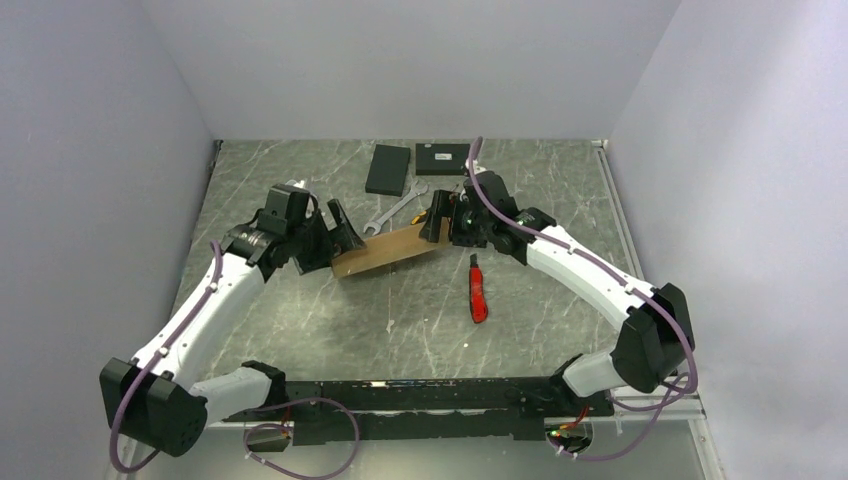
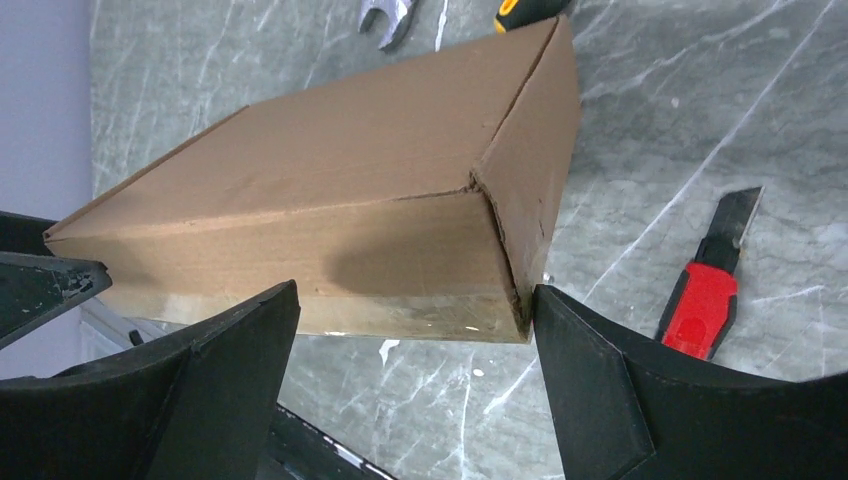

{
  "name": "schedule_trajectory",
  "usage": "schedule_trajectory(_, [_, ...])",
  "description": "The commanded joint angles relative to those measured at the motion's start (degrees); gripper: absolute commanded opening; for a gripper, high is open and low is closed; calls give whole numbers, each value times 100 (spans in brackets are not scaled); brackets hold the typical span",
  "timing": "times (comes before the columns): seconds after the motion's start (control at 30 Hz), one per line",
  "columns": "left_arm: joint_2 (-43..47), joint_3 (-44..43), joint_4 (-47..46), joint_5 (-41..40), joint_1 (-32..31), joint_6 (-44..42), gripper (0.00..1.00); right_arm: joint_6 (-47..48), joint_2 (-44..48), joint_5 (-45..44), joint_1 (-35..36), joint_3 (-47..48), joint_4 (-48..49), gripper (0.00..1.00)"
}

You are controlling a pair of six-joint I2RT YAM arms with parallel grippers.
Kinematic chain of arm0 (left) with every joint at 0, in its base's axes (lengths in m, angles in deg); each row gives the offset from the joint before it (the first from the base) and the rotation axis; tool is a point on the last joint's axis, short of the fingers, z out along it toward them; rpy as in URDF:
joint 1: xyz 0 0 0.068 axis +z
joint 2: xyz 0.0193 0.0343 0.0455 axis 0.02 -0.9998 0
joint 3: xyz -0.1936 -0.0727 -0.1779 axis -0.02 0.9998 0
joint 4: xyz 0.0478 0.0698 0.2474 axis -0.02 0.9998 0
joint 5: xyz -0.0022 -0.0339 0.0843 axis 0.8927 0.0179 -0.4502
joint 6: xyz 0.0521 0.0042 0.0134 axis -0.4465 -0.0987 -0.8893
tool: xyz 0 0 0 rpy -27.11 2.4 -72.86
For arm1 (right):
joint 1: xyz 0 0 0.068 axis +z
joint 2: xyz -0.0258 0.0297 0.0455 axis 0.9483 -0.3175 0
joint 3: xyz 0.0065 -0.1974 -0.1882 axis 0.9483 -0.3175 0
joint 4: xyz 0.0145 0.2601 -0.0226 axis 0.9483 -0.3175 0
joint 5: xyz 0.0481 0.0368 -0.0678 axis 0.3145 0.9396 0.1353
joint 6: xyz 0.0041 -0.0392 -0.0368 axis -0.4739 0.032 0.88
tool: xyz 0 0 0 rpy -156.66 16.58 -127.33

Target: Unpack the express box

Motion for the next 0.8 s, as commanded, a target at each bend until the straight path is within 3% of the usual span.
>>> schedule_trajectory(0.0, [-183, -516, -408, 496, -55, -3, 100, -92, 37, 695, -10, 472, 223, 90])
schedule_trajectory(0.13, [-94, -498, -736, 1001, -56, 183, 98, -175, 312, 917, -1, 349, 370, 90])
schedule_trajectory(0.43, [13, -539, -553, 1400, -55, 864, 99, -317, 462, 1011, -10, 675, -205, 89])
schedule_trajectory(0.77, [-108, -83, -952, 1519, -47, 823, 97, -85, 433, 869, -10, 275, 129, 90])
